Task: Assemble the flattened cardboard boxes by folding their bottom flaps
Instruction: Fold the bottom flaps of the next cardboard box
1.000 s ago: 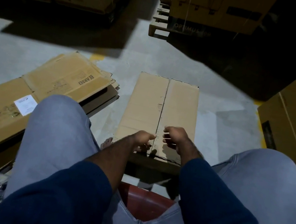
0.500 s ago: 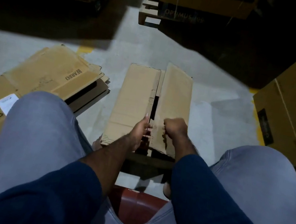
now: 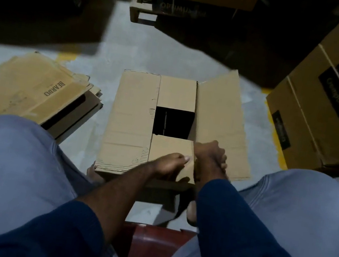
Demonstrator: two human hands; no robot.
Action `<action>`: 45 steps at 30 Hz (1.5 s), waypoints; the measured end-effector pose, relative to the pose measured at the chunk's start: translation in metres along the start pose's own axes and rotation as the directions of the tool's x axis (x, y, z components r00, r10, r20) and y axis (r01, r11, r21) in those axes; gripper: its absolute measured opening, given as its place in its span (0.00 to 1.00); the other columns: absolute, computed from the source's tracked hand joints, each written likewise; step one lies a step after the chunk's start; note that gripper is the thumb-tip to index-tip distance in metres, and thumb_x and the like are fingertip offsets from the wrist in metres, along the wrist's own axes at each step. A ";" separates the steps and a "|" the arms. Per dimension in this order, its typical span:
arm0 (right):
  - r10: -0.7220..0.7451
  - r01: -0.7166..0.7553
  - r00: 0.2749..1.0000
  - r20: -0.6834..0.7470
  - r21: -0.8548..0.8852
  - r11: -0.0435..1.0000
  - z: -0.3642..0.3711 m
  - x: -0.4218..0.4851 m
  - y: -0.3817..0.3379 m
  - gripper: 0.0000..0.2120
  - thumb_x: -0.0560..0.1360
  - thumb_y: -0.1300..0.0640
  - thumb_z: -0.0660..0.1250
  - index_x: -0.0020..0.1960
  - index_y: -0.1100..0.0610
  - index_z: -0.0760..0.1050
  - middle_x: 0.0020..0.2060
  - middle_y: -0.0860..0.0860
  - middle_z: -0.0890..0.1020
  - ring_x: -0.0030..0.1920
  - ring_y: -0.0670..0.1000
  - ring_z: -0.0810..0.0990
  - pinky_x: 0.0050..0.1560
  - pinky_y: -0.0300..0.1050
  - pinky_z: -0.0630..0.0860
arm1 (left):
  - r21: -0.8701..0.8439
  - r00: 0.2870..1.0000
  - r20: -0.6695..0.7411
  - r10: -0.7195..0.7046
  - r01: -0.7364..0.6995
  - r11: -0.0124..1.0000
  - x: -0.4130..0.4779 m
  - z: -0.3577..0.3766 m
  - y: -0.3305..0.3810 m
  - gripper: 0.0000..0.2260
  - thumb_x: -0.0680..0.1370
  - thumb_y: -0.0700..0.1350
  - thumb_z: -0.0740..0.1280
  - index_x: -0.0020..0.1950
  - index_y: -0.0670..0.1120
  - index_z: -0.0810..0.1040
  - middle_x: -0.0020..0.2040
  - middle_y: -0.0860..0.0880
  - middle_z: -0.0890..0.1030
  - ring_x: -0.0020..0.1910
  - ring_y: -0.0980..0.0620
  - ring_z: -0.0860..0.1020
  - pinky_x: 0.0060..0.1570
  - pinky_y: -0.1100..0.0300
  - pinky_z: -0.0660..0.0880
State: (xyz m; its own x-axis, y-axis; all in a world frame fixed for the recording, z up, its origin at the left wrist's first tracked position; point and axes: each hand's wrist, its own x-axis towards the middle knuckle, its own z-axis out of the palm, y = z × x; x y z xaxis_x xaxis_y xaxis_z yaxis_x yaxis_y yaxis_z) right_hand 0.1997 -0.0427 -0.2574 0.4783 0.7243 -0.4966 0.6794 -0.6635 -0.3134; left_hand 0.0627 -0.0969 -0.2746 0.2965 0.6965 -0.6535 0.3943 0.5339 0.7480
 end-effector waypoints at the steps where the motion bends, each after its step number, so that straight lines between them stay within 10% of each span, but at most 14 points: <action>1: 0.028 -0.028 0.999 0.024 0.003 1.000 0.004 0.005 0.007 0.27 0.72 0.43 0.65 0.68 0.52 0.70 0.65 0.58 0.72 0.61 0.62 0.71 0.57 0.58 0.70 | 0.076 0.999 -0.038 -0.016 0.019 0.997 0.006 -0.005 -0.012 0.25 0.84 0.59 0.60 0.77 0.47 0.67 0.73 0.48 0.72 0.66 0.50 0.73 0.63 0.57 0.73; 16: -0.061 0.063 0.998 0.030 -0.059 0.996 0.066 0.046 0.022 0.10 0.77 0.61 0.68 0.58 0.60 0.81 0.58 0.59 0.81 0.58 0.62 0.81 0.56 0.53 0.80 | 0.329 0.960 -0.279 0.025 0.071 0.942 0.023 -0.027 -0.054 0.30 0.80 0.53 0.70 0.79 0.48 0.65 0.75 0.42 0.71 0.72 0.43 0.71 0.68 0.50 0.72; 35: -0.310 0.300 0.939 -0.148 -0.088 0.950 0.062 0.109 -0.036 0.15 0.79 0.51 0.68 0.61 0.58 0.77 0.58 0.57 0.77 0.60 0.60 0.76 0.54 0.53 0.77 | 0.625 0.937 -0.293 0.190 0.037 0.780 0.063 -0.052 -0.042 0.31 0.80 0.53 0.67 0.80 0.47 0.61 0.77 0.46 0.68 0.77 0.44 0.63 0.73 0.46 0.66; 45: -0.168 0.155 0.978 -0.125 -0.102 0.983 0.065 0.135 -0.061 0.09 0.78 0.56 0.70 0.56 0.59 0.81 0.53 0.57 0.83 0.53 0.60 0.83 0.47 0.46 0.75 | 0.771 0.924 -0.296 0.242 0.082 0.631 0.090 -0.076 -0.030 0.28 0.79 0.53 0.66 0.78 0.51 0.63 0.75 0.47 0.69 0.76 0.43 0.59 0.72 0.42 0.59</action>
State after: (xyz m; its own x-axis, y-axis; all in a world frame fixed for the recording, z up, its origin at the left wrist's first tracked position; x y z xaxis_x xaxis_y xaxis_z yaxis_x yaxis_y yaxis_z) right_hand 0.1864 0.0831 -0.3580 0.4233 0.8429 -0.3321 0.7988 -0.5202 -0.3021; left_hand 0.0111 -0.0137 -0.3464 0.1115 0.9147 -0.3885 0.9441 0.0245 0.3288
